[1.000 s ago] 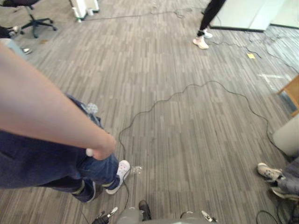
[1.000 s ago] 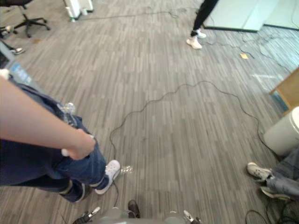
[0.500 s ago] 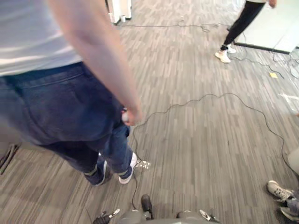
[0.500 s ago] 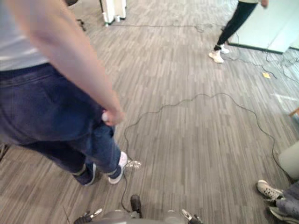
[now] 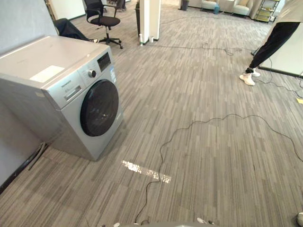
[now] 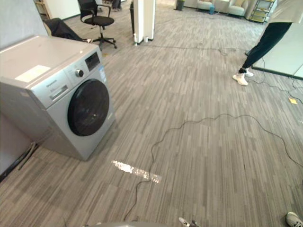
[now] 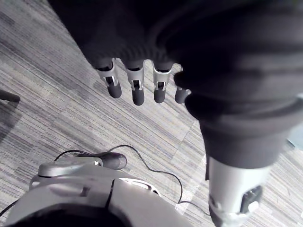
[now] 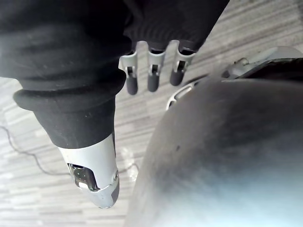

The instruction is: Organize washtable

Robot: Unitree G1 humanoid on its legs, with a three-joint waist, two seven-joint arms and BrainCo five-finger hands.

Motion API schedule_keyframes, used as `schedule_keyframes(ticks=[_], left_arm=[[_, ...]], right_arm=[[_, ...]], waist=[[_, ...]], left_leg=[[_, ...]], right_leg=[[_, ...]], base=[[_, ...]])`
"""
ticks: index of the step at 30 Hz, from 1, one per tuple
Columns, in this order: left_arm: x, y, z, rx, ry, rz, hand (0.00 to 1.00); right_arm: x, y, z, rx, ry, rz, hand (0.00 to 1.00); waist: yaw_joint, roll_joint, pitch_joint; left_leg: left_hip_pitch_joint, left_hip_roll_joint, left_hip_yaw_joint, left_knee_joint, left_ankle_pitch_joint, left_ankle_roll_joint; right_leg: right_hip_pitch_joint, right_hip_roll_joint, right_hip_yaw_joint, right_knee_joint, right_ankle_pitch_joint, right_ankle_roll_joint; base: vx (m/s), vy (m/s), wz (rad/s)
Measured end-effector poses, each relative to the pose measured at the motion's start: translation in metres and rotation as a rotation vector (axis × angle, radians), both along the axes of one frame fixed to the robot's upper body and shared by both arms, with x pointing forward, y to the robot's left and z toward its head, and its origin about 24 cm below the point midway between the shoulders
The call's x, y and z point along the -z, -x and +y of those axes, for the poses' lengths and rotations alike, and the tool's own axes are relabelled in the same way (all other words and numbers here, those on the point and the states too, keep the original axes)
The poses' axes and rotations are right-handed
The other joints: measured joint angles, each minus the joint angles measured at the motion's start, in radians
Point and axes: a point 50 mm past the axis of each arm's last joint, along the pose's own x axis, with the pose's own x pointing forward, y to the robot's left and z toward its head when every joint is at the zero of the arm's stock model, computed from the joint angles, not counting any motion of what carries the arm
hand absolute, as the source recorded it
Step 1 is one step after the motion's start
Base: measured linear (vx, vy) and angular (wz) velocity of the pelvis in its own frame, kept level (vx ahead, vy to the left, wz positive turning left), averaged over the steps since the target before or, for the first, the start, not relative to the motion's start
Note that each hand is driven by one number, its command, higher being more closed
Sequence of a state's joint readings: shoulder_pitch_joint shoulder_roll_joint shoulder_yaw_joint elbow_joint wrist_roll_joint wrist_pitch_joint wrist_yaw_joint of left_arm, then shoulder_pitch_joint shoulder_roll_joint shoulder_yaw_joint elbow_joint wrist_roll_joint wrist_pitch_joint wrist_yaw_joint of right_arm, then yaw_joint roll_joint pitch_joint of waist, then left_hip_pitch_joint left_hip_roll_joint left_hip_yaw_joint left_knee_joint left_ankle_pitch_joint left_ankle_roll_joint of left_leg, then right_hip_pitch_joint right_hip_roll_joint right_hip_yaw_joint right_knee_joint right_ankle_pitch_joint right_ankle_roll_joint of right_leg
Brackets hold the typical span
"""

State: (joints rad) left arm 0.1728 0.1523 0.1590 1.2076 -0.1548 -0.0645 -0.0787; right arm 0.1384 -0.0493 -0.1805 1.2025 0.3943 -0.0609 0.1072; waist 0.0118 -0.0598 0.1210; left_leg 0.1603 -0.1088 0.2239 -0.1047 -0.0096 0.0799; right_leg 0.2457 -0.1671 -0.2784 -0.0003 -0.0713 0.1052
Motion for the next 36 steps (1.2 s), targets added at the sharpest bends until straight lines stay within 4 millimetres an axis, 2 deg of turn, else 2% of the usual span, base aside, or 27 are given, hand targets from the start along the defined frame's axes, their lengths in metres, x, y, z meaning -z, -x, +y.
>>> schedule_keyframes(ticks=[9, 12, 15, 17, 21, 23, 24, 26, 28, 30, 34, 36], left_arm=[[0.0, -0.005, -0.002, -0.045, -0.041, -0.027, 0.0], [-0.001, -0.007, -0.001, -0.074, -0.049, -0.044, 0.0], [-0.002, -0.01, -0.003, -0.091, -0.061, -0.065, 0.0], [-0.001, -0.012, -0.007, -0.097, -0.053, -0.076, 0.0], [-0.002, -0.015, -0.007, -0.109, -0.047, -0.089, 0.0], [-0.002, -0.016, -0.005, -0.104, -0.05, -0.096, 0.0], [-0.003, -0.017, -0.003, -0.101, -0.057, -0.099, 0.0], [-0.004, -0.023, -0.001, -0.096, -0.061, -0.109, 0.0], [-0.005, -0.031, 0.0, -0.089, -0.062, -0.13, 0.0], [-0.005, -0.031, -0.001, -0.089, -0.06, -0.13, 0.0], [-0.005, -0.032, -0.004, -0.093, -0.054, -0.134, 0.0], [-0.005, -0.031, -0.001, -0.107, -0.059, -0.137, 0.0]], right_arm=[[-0.001, 0.001, -0.011, -0.018, 0.101, 0.023, 0.0], [-0.002, -0.002, -0.014, -0.04, 0.153, 0.025, 0.0], [-0.004, -0.01, -0.017, -0.045, 0.196, 0.015, 0.0], [-0.005, -0.013, -0.021, -0.056, 0.209, 0.009, 0.0], [-0.005, -0.016, -0.022, -0.027, 0.208, -0.004, 0.0], [-0.006, -0.019, -0.023, -0.011, 0.21, -0.018, 0.0], [-0.006, -0.019, -0.021, 0.006, 0.201, -0.021, 0.0], [-0.006, -0.017, -0.019, 0.037, 0.191, -0.02, 0.0], [-0.006, -0.016, -0.019, 0.061, 0.187, -0.019, 0.0], [-0.006, -0.015, -0.019, 0.073, 0.186, -0.017, 0.0], [-0.005, -0.011, -0.022, 0.074, 0.192, -0.001, 0.0], [-0.005, -0.01, -0.02, 0.07, 0.187, 0.002, 0.0]], waist=[[-0.003, 0.013, 0.011], [-0.004, 0.007, 0.02], [-0.021, 0.011, 0.042], [-0.017, 0.026, 0.054], [-0.011, 0.028, 0.081], [-0.007, 0.019, 0.091], [-0.01, 0.019, 0.095], [-0.012, 0.007, 0.095], [-0.022, 0.0, 0.088], [-0.023, 0.006, 0.085], [0.003, 0.012, 0.07], [0.006, -0.002, 0.061]], left_leg=[[-0.066, 0.016, 0.059, 0.002, 0.002, 0.0], [-0.063, 0.024, 0.094, 0.007, 0.002, 0.0], [-0.054, 0.032, 0.11, 0.007, -0.004, -0.01], [-0.046, 0.047, 0.144, 0.008, -0.012, -0.023], [-0.014, 0.083, 0.25, 0.008, -0.026, -0.044], [0.008, 0.093, 0.314, 0.008, -0.032, -0.054], [0.011, 0.09, 0.34, 0.008, -0.036, -0.058], [0.011, 0.092, 0.35, 0.008, -0.043, -0.069], [0.007, 0.108, 0.349, 0.008, -0.037, -0.079], [0.01, 0.124, 0.349, 0.008, -0.027, -0.092], [0.01, 0.16, 0.347, 0.01, -0.01, -0.108], [-0.021, 0.179, 0.326, 0.081, -0.028, -0.12]], right_leg=[[-0.098, 0.007, 0.038, 0.018, 0.003, 0.005], [-0.114, 0.013, 0.063, 0.018, 0.003, 0.006], [-0.114, 0.019, 0.066, 0.022, 0.003, 0.005], [-0.144, 0.025, 0.084, 0.064, 0.0, 0.0], [-0.227, 0.043, 0.122, 0.205, -0.011, -0.014], [-0.262, 0.041, 0.104, 0.253, -0.026, -0.035], [-0.279, 0.024, 0.057, 0.271, -0.055, -0.051], [-0.286, 0.006, 0.006, 0.276, -0.06, -0.057], [-0.277, 0.021, -0.012, 0.255, -0.052, -0.049], [-0.259, 0.038, -0.024, 0.229, -0.049, -0.054], [-0.22, 0.083, -0.038, 0.17, -0.035, -0.075], [-0.211, 0.088, -0.042, 0.153, -0.028, -0.085]], base=[[0.04, -0.041, -0.19], [0.05, -0.066, -0.3], [0.02, -0.098, -0.18], [-0.01, -0.063, -0.43], [-0.03, -0.033, -0.84], [-0.08, -0.065, -0.99], [-0.08, -0.1, -0.75], [-0.04, -0.135, -0.41], [0.01, -0.182, -0.03], [0.05, -0.13, 0.07], [0.1, -0.157, 0.03], [0.11, -0.146, 0.06]])
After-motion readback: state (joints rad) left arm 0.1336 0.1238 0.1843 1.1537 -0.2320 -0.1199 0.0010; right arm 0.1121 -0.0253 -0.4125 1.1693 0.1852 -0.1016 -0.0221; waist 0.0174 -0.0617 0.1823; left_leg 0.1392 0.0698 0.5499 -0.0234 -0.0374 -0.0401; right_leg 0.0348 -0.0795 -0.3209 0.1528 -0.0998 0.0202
